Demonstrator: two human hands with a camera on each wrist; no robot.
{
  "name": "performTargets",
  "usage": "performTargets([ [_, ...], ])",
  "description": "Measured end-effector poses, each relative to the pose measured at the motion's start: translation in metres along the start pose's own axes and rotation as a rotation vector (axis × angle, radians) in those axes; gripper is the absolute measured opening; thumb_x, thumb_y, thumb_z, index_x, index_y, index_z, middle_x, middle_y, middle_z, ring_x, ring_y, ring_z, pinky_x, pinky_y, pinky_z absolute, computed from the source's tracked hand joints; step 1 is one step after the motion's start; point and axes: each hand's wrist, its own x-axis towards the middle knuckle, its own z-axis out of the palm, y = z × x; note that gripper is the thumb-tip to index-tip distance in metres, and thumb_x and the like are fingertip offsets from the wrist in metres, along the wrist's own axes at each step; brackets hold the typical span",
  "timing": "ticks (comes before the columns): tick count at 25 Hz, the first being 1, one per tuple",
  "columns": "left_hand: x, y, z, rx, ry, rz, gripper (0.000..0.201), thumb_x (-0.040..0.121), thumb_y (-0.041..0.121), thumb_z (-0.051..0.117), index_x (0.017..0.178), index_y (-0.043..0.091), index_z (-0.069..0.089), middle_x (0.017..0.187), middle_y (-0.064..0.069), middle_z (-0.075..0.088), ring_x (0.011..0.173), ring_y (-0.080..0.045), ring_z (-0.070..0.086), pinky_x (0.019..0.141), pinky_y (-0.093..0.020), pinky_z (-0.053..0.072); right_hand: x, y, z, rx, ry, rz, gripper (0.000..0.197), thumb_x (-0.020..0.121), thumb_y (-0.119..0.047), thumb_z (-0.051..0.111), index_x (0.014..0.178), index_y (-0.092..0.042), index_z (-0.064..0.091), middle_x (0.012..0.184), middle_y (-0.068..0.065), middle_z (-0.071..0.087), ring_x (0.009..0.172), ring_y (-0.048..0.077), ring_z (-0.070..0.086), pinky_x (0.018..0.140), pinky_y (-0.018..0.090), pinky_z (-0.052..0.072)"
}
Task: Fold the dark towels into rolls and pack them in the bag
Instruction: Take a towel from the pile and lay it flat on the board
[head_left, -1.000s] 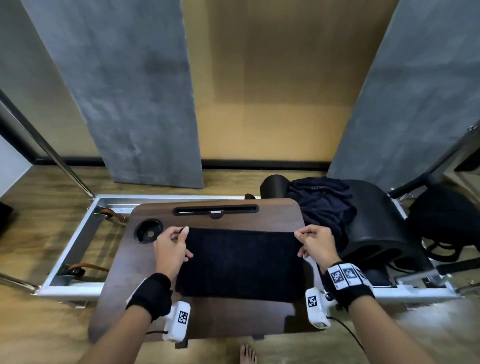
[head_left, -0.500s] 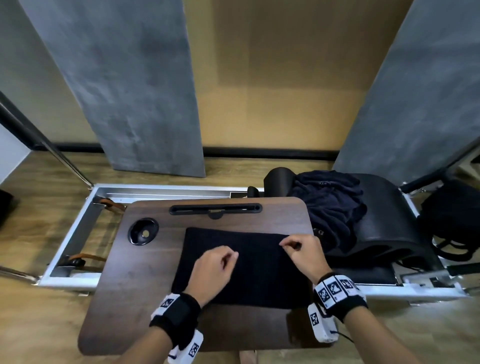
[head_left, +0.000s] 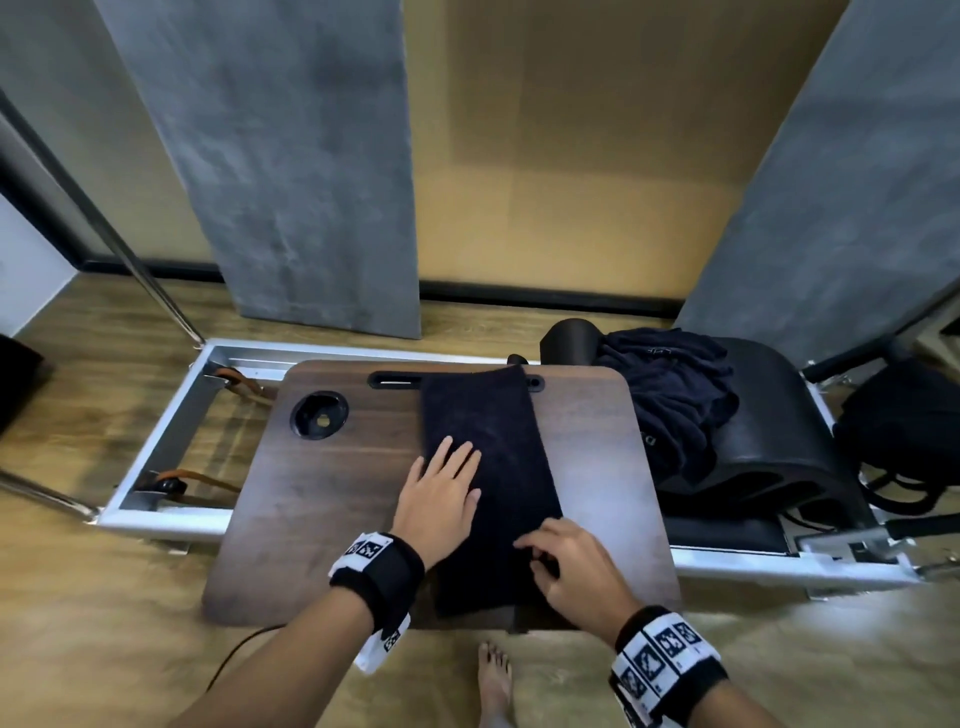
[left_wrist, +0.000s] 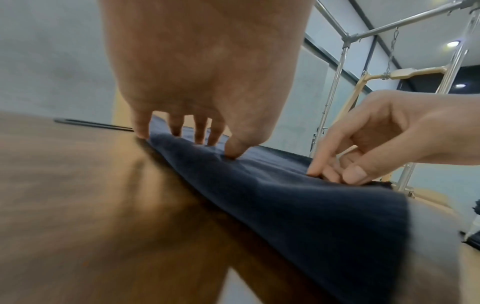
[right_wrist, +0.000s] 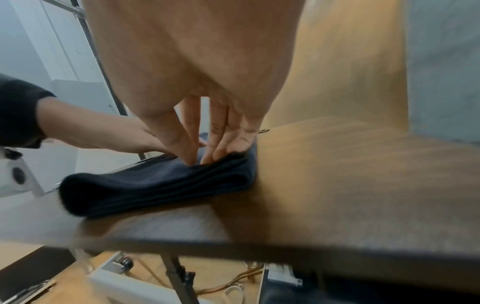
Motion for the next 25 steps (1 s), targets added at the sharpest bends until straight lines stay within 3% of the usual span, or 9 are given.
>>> performTargets([
  [2,-0.025,0.002,0.007,-0.028,-0.005,0.019,0.059,0.112,0.041,0.035,0.166,0.019,0.027,0.175,0.003,0.017,0.164,-0.021,0.003,0.131,-0.045,0.017,-0.013,-0.012,0.020,0.000,0.005,-0.008,0.039,0.092,-0.015,0.064,0.130,-0.025,0.069,0.114,-0.007,0.056,0.108,0.012,0.055,0.090,0.029,0.052],
  [7,-0.096,0.003,0.027,-0.091,0.113,0.226,0.048,0.102,0.058,0.051,0.135,0.024,0.058,0.147,0.003,0.049,0.145,-0.017,0.041,0.117,-0.045,0.036,-0.030,-0.029,0.045,0.070,0.156,0.066,0.039,0.091,-0.012,0.069,0.129,-0.021,0.068,0.113,-0.004,0.055,0.108,0.015,0.056,0.092,0.031,0.051],
  [9,-0.116,-0.003,0.033,-0.082,0.130,0.198,0.052,0.094,0.068,0.056,0.126,0.027,0.060,0.138,0.007,0.052,0.137,-0.013,0.047,0.110,-0.041,0.039,-0.036,-0.031,0.050,0.084,0.233,0.118,0.033,0.092,-0.013,0.072,0.124,-0.019,0.070,0.112,-0.005,0.055,0.108,0.014,0.055,0.093,0.030,0.050],
  [11,-0.130,-0.013,0.035,-0.081,0.127,0.169,0.055,0.092,0.071,0.058,0.126,0.027,0.058,0.143,0.009,0.051,0.142,-0.010,0.044,0.108,-0.039,0.038,-0.044,-0.030,0.054,0.058,0.296,0.136,0.026,0.093,-0.016,0.074,0.118,-0.017,0.070,0.112,-0.005,0.055,0.109,0.013,0.053,0.092,0.031,0.051],
  [15,-0.137,-0.027,0.033,-0.191,0.120,0.204,0.029,0.099,0.039,0.068,0.124,0.024,0.062,0.154,0.012,0.051,0.153,-0.005,0.034,0.115,-0.041,0.037,-0.058,-0.026,0.058,-0.009,0.257,0.121,0.028,0.096,-0.033,0.073,0.118,-0.019,0.065,0.122,-0.007,0.050,0.114,0.010,0.048,0.092,0.028,0.051],
  [17,-0.138,-0.030,0.027,-0.187,0.125,0.214,0.023,0.098,0.025,0.071,0.121,0.023,0.068,0.153,0.011,0.054,0.152,-0.009,0.037,0.112,-0.038,0.038,-0.063,-0.025,0.057,-0.054,0.197,0.100,0.036,0.093,-0.040,0.074,0.122,-0.021,0.063,0.128,-0.007,0.048,0.118,0.009,0.047,0.096,0.026,0.049],
  [21,-0.141,-0.032,0.019,-0.118,0.228,0.242,0.018,0.091,0.018,0.079,0.109,0.021,0.080,0.118,0.005,0.064,0.115,-0.022,0.058,0.083,-0.038,0.048,-0.061,-0.028,0.053,-0.113,0.154,0.085,0.038,0.094,-0.037,0.075,0.125,-0.019,0.064,0.130,-0.006,0.048,0.120,0.012,0.047,0.100,0.032,0.051],
  [23,-0.137,-0.030,0.019,-0.137,0.261,0.216,0.010,0.094,0.014,0.076,0.102,0.019,0.081,0.104,0.006,0.066,0.101,-0.022,0.059,0.078,-0.038,0.045,-0.057,-0.031,0.051,-0.127,0.158,0.083,0.040,0.092,-0.041,0.075,0.124,-0.018,0.065,0.128,-0.005,0.049,0.117,0.013,0.048,0.099,0.030,0.050],
  [25,-0.128,-0.029,0.018,-0.200,0.238,0.115,0.013,0.100,0.012,0.067,0.099,0.017,0.079,0.100,0.005,0.068,0.100,-0.023,0.058,0.080,-0.039,0.041,-0.052,-0.033,0.052,-0.157,0.161,0.068,0.043,0.091,-0.044,0.076,0.124,-0.018,0.065,0.126,-0.003,0.052,0.114,0.016,0.050,0.097,0.031,0.049],
])
